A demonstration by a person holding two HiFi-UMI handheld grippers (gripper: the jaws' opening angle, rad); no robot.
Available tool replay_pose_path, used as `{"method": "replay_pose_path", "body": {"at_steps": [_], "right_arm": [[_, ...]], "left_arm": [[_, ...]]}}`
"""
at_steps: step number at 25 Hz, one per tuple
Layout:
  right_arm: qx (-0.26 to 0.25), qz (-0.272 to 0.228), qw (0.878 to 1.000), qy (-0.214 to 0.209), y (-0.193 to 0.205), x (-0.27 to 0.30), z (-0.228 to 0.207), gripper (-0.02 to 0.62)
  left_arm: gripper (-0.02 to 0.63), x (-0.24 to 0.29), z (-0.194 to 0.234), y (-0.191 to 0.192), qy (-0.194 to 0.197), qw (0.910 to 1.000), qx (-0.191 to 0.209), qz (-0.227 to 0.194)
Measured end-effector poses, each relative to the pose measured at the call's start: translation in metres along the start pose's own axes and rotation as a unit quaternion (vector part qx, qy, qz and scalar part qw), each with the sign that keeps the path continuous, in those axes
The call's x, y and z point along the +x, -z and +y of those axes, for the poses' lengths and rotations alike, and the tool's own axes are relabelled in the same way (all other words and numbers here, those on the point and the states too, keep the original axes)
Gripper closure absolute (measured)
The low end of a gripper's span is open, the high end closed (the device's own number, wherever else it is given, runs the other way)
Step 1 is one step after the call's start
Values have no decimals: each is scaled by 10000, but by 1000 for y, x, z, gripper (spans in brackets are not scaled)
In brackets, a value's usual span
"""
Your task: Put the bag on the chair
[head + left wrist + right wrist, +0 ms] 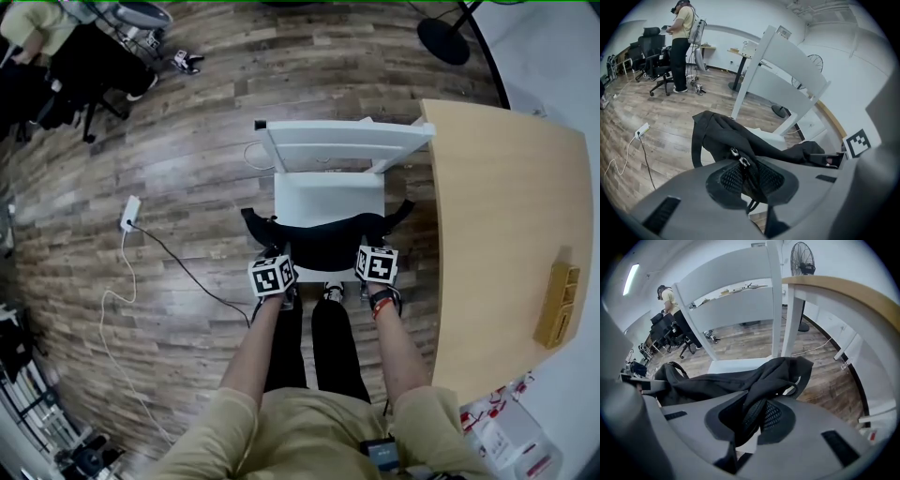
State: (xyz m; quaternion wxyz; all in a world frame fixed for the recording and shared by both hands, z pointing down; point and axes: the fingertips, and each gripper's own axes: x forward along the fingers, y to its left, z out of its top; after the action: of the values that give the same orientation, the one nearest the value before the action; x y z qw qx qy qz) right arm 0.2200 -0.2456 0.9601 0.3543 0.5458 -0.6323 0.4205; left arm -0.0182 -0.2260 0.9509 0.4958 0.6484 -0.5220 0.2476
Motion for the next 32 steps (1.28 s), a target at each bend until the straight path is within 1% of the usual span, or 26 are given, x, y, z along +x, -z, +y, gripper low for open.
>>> {"method": "replay_pose_path", "body": {"at_steps": [5, 7, 10, 12, 16, 19, 23, 25, 26, 28, 29, 30, 31, 32], "right_arm": [[-94, -44, 9999, 61, -18, 35, -6, 540], [-120, -30, 9999, 67, -26, 48, -10, 533], [-83, -13, 9999, 73, -30, 66, -16, 526], [-32, -79, 10000, 40, -33, 75, -19, 520], [101, -192, 9997, -128, -42, 89, -20, 509], [164, -284, 9993, -156, -52, 98, -21, 493], [549, -401, 9973, -264, -56, 105, -25, 474], [611, -436, 9967, -304, -57, 107, -26, 466], [597, -455, 9967, -311, -57, 107, -27, 462], [531, -510, 9969, -292, -58, 108, -27, 452], [500, -532, 9970, -265, -58, 107, -27, 443], [486, -541, 9971, -237, -57, 106, -27, 434], [492, -539, 9971, -213, -55, 103, -27, 425], [516, -527, 9971, -197, -54, 101, -28, 411]], "left_arm": [[548, 37, 10, -24, 133, 9999, 50, -65], [548, 49, 10, -33, 209, 9996, 169, -83], [540, 65, 13, -39, 266, 9984, 475, -157], [534, 74, 16, -41, 311, 9974, 601, -231], [526, 88, 25, -47, 392, 9969, 604, -321], [515, 99, 31, -54, 455, 9964, 630, -334], [503, 107, 34, -58, 477, 9954, 774, -316], [495, 110, 36, -58, 446, 9949, 830, -360], [488, 110, 38, -59, 446, 9950, 787, -411], [460, 111, 40, -63, 496, 9953, 594, -573], [422, 110, 41, -65, 537, 9952, 491, -653], [266, 109, 42, -65, 570, 9951, 406, -694], [247, 107, 42, -64, 580, 9953, 344, -694], [242, 104, 43, -63, 567, 9956, 314, -671]]}}
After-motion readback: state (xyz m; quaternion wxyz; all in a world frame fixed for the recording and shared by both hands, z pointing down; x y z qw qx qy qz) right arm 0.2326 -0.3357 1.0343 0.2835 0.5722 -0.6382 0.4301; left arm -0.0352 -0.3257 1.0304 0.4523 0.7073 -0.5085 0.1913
